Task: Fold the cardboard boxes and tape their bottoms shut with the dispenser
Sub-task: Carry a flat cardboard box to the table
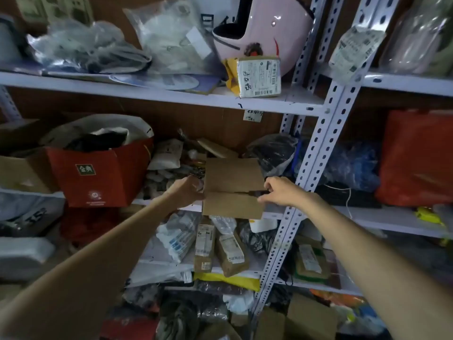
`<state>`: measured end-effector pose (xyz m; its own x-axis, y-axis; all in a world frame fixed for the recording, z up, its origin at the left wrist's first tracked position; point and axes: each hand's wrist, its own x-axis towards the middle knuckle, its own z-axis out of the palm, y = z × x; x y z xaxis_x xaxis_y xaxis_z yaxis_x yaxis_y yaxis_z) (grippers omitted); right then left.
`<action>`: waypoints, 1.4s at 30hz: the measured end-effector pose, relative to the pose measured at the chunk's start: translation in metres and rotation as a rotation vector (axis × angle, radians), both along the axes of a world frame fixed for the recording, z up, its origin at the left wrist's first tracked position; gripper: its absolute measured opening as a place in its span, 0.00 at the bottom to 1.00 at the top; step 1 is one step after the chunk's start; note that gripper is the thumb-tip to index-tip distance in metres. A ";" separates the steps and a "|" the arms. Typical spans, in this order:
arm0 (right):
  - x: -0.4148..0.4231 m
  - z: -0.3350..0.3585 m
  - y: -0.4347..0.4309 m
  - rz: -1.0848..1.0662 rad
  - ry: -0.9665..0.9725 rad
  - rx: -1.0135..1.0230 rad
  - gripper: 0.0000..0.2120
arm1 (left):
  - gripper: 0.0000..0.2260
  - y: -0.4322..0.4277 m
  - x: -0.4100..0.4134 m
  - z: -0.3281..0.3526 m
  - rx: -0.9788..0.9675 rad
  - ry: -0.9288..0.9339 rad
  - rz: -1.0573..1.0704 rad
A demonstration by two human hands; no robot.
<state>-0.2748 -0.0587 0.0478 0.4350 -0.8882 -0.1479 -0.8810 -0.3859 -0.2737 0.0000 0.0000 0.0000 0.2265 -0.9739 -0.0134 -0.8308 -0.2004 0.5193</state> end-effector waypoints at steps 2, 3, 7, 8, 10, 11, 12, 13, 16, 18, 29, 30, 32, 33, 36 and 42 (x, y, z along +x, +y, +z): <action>0.007 -0.004 -0.008 -0.041 -0.013 -0.025 0.28 | 0.26 -0.009 0.003 -0.006 0.020 0.075 0.010; 0.009 -0.008 -0.012 -0.053 -0.010 -0.026 0.28 | 0.26 -0.014 0.004 -0.011 0.031 0.114 0.019; 0.016 -0.024 -0.030 -0.089 -0.026 -0.013 0.33 | 0.23 -0.032 0.002 -0.022 0.032 0.191 0.033; 0.018 -0.025 -0.034 -0.111 -0.055 0.004 0.35 | 0.20 -0.037 0.001 -0.024 0.026 0.217 0.022; 0.021 -0.032 -0.042 -0.154 -0.129 0.040 0.39 | 0.17 -0.044 -0.002 -0.032 0.012 0.362 0.017; 0.023 -0.035 -0.045 -0.167 -0.170 0.046 0.40 | 0.20 -0.047 -0.005 -0.035 0.002 0.440 0.049; 0.026 -0.039 -0.047 -0.175 -0.212 0.041 0.40 | 0.22 -0.050 -0.008 -0.037 -0.015 0.497 0.073; 0.028 -0.045 -0.050 -0.186 -0.261 0.035 0.39 | 0.24 -0.054 -0.009 -0.040 -0.031 0.561 0.076; 0.032 -0.058 -0.059 -0.302 -0.532 0.117 0.40 | 0.18 -0.062 -0.016 -0.046 -0.032 0.794 0.036; 0.032 -0.060 -0.066 -0.396 -0.706 0.275 0.48 | 0.14 -0.059 -0.017 -0.044 -0.031 0.882 0.021; 0.041 -0.059 -0.023 -0.240 -0.749 0.181 0.59 | 0.44 -0.027 0.007 -0.040 0.096 1.029 -0.084; 0.044 -0.060 -0.016 -0.244 -0.778 0.158 0.57 | 0.42 -0.026 0.009 -0.040 0.080 1.059 -0.084; 0.050 -0.062 -0.002 -0.281 -0.864 0.112 0.51 | 0.40 -0.024 0.015 -0.040 0.038 1.070 -0.086; 0.054 -0.064 0.006 -0.314 -0.898 0.081 0.47 | 0.41 -0.022 0.018 -0.041 -0.003 1.049 -0.097; 0.068 -0.069 0.032 -0.446 -0.932 -0.016 0.44 | 0.44 -0.016 0.030 -0.044 -0.096 0.950 -0.236; 0.073 -0.071 0.095 -0.642 -0.988 -0.176 0.51 | 0.47 -0.008 0.031 -0.038 -0.038 0.864 -0.527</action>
